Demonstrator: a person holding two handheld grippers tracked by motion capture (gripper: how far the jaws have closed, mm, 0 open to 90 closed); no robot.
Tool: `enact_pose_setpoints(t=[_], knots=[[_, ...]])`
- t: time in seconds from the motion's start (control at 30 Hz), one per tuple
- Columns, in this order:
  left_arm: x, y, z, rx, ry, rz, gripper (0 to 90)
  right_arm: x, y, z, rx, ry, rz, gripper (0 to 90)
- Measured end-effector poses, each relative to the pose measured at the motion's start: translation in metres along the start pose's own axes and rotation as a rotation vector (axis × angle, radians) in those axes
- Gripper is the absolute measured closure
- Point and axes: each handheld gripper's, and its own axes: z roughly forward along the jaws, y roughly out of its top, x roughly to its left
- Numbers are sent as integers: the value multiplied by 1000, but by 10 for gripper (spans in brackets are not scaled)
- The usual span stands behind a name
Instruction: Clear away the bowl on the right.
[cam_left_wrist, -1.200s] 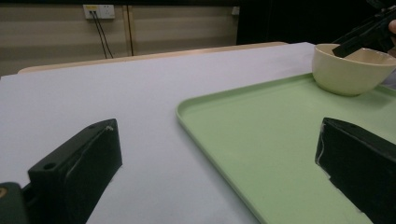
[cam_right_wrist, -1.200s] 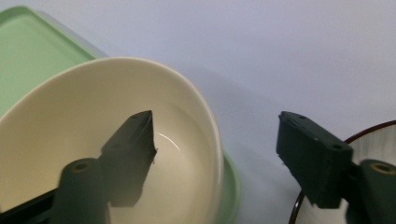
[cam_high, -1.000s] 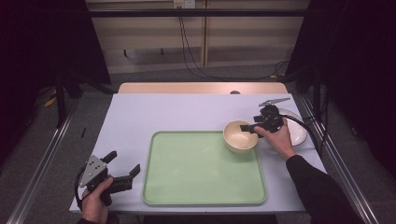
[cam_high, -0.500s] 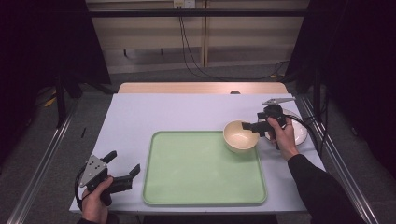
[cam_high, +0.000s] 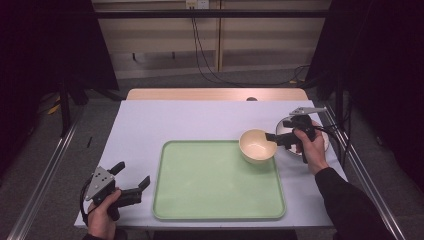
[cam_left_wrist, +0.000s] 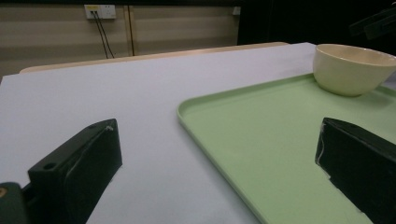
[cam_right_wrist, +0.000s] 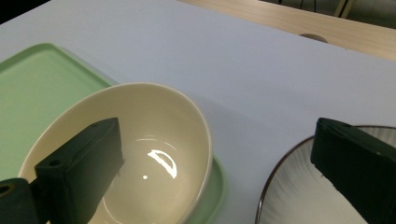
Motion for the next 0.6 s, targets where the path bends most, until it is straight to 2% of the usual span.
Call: enact_pose_setpoints(t=[0.03, 0.13, 0.23, 0.3, 0.5, 0.6], knots=[[0, 0, 0, 0, 0, 0, 4, 0, -1, -2, 2, -9, 16, 24], [0, 0, 0, 0, 0, 1, 4, 1, -3, -7, -17, -5, 8, 21], [0, 0, 0, 0, 1, -1, 4, 2, -4, -12, -19, 7, 12, 21], [0, 0, 0, 1, 1, 0, 4, 3, -5, -15, -13, -2, 14, 23], [0, 0, 0, 1, -6, -1, 4, -3, -12, -24, -22, 14, 44, 24], [-1, 0, 1, -3, 4, -9, 4, -4, -15, -29, -25, -11, 38, 23]])
